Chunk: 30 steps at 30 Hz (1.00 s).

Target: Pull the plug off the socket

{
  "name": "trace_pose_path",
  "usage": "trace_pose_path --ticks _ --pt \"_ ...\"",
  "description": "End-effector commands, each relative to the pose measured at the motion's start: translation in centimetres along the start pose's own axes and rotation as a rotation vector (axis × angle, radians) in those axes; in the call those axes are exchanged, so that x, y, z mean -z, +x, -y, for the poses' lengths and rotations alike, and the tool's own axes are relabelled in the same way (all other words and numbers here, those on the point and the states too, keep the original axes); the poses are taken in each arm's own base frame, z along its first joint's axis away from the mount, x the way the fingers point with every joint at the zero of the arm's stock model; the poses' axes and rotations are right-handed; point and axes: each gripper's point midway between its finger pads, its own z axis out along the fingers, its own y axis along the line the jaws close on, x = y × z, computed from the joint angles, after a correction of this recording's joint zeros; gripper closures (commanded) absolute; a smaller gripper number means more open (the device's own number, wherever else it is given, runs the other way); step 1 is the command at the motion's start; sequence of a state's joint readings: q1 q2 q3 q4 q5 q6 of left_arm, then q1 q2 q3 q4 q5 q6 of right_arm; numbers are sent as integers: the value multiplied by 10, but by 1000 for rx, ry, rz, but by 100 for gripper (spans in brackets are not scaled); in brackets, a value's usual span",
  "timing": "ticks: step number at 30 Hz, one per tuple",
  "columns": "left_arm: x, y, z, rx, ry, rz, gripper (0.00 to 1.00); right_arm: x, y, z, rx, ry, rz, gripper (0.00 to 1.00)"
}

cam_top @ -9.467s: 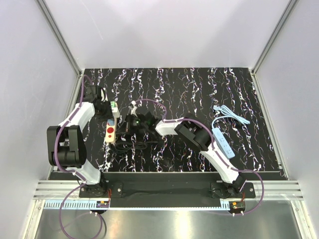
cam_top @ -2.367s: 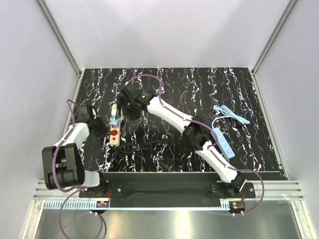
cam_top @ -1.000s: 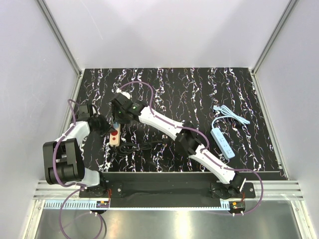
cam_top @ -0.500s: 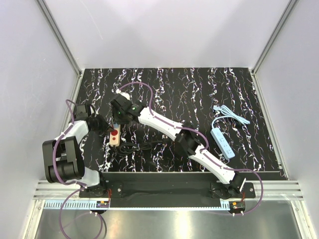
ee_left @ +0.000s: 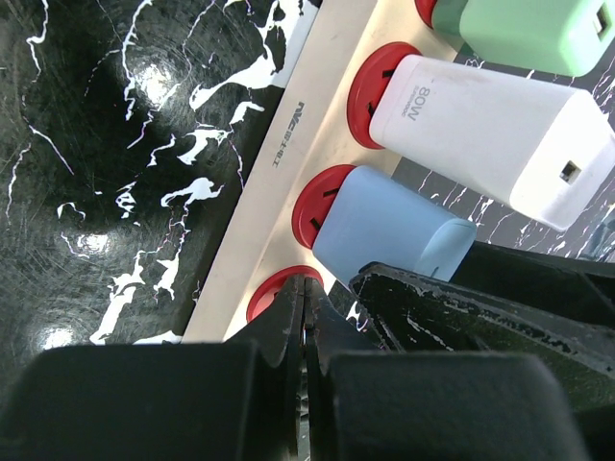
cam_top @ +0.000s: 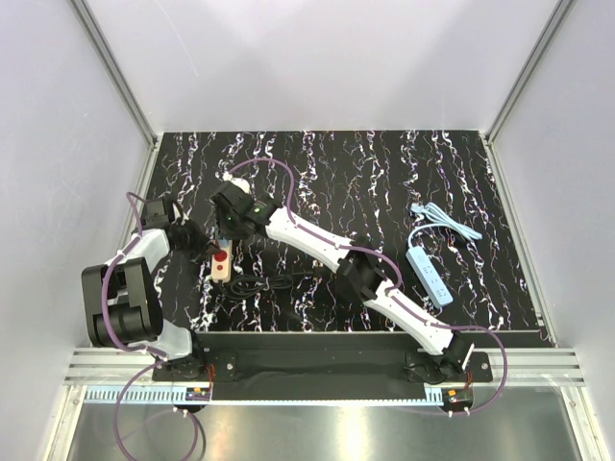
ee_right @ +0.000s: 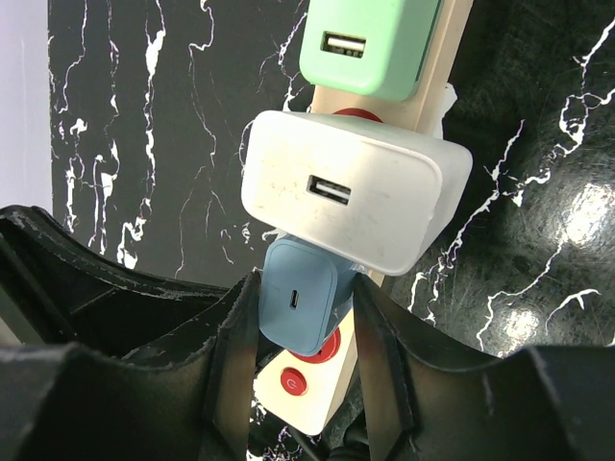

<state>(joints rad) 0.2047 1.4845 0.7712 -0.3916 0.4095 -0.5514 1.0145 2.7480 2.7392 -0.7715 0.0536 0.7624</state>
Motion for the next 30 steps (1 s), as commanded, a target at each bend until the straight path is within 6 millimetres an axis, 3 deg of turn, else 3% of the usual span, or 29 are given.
trace_pose_path --ticks 1,7,21,30 --pt "-23 11 -46 12 -175 -23 100 25 -29 -37 22 -72 121 100" --pt "-25 12 -49 13 -188 -28 100 42 -40 -46 2 -69 162 100" --pt "-22 8 -47 -2 -182 -9 100 47 -38 -57 84 -47 226 100" --pt "-22 9 -46 -3 -177 -10 100 53 -36 -82 148 -121 251 100"
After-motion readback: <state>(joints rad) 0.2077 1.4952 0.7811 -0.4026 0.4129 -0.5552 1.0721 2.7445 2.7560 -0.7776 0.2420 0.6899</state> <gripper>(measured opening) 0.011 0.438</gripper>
